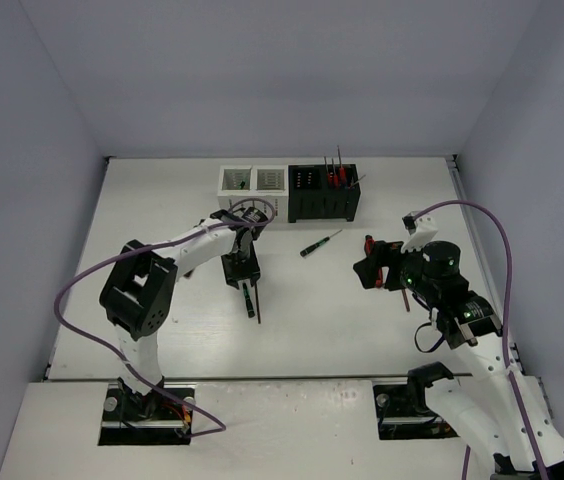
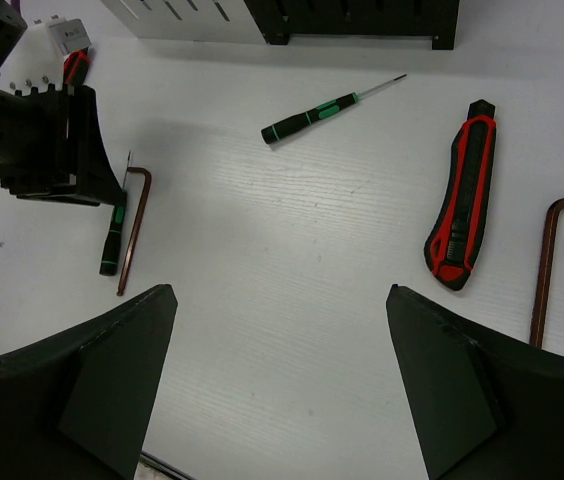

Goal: Sort the tools into containers

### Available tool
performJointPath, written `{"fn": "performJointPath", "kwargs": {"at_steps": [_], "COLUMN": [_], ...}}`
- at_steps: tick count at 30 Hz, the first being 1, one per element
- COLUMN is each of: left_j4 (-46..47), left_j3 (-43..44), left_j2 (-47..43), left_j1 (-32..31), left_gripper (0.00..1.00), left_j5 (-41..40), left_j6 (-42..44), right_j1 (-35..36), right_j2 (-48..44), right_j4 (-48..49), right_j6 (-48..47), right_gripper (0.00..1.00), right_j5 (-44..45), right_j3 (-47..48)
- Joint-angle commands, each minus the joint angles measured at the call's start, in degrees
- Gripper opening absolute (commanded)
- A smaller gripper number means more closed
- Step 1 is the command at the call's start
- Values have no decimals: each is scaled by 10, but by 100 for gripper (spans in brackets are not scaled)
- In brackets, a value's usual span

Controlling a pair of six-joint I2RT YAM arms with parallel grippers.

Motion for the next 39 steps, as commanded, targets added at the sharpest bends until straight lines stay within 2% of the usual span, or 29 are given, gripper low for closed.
{"fn": "performJointPath", "kwargs": {"at_steps": [1,9,16,22,26,30,33,36,39], "left_j4": [-6,-5,-6,-7,6,91,227,347,427], "left_j3": [17,15,5,29,108,175,192,200,220], "left_j2": [2,29,18,-94,-153,-166,-158,-131,-91], "left_j1": [8,8,8,4,1,9,33,63,83], "left_gripper": [32,24,0,0,0,0,0,0,0], "left_j5": [-4,-2,-11,-46,-121,-168,-169,-132,-95], "left_j6": [-9,-6,7,58,157,289,400,467,512], "right_j1": [4,4,4,4,4,4,4,4,4], "right_j2": [-5,1,6,13,21,29,35,41,46], "right_j4": [26,26,26,25,25,25,25,25,24], "right_j6": [-6,-9,-9,-10,-11,-13,-16,-17,-17], "right_gripper": [84,84,84,84,85,84,85,85,85], "right_j5": [5,6,8,9,10,13,15,17,19], "right_j3": [1,2,3,12,17,22,29,36,42]}}
